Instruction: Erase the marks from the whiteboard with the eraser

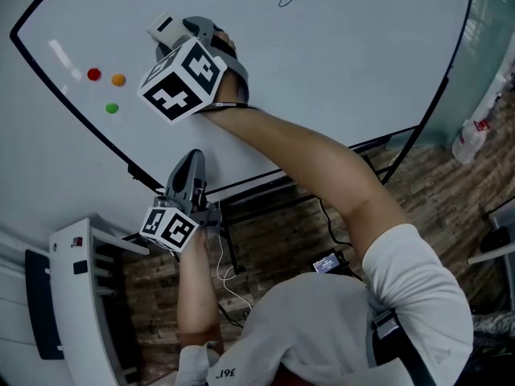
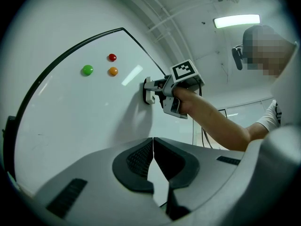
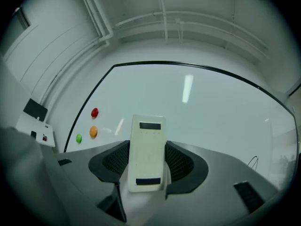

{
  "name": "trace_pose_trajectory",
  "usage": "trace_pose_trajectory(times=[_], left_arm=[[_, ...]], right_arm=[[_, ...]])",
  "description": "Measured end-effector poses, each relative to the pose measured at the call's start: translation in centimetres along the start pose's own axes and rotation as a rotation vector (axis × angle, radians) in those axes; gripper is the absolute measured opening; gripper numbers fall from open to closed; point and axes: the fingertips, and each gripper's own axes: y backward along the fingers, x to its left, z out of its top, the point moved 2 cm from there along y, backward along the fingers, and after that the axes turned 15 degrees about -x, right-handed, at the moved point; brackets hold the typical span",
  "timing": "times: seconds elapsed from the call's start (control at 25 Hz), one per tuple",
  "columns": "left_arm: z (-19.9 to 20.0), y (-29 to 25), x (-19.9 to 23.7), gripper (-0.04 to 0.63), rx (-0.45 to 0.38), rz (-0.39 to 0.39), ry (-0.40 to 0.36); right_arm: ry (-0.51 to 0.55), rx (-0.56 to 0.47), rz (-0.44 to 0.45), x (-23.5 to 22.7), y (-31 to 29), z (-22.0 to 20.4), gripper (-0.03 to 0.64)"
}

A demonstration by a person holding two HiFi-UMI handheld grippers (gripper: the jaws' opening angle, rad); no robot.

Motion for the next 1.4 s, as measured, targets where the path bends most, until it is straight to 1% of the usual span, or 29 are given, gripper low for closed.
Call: trace_pose_trajectory(times=[0.2, 0.32, 0.52, 1.16, 1.4], left_arm=[[-0.2, -0.8, -0.6, 0.008, -0.002, -0.017, 0.000], [-0.7, -1.2, -1.4, 0.008, 0.004, -0.033, 0.005], [-1.4, -1.9, -1.9, 0.008, 0.009, -0.037, 0.012], [-4.5, -5.3, -6.2, 0.008, 0.055, -0.109, 0.034], [-5.4, -6.2, -7.4, 0.008, 0.065, -0.132, 0.036]], right_arm=[[-0.042, 0.020, 0.027, -0.5, 0.0, 0.1, 0.256], [-0.058, 0.027, 0.028, -1.3, 0.2, 0.1, 0.256], [-0.086, 0.040, 0.013, -3.1, 0.7, -0.1, 0.255], [-0.082, 0.070, -0.070, -11.6, 4.4, -2.0, 0.255], [-0.080, 0.082, -0.089, -13.8, 5.2, -2.6, 0.255]])
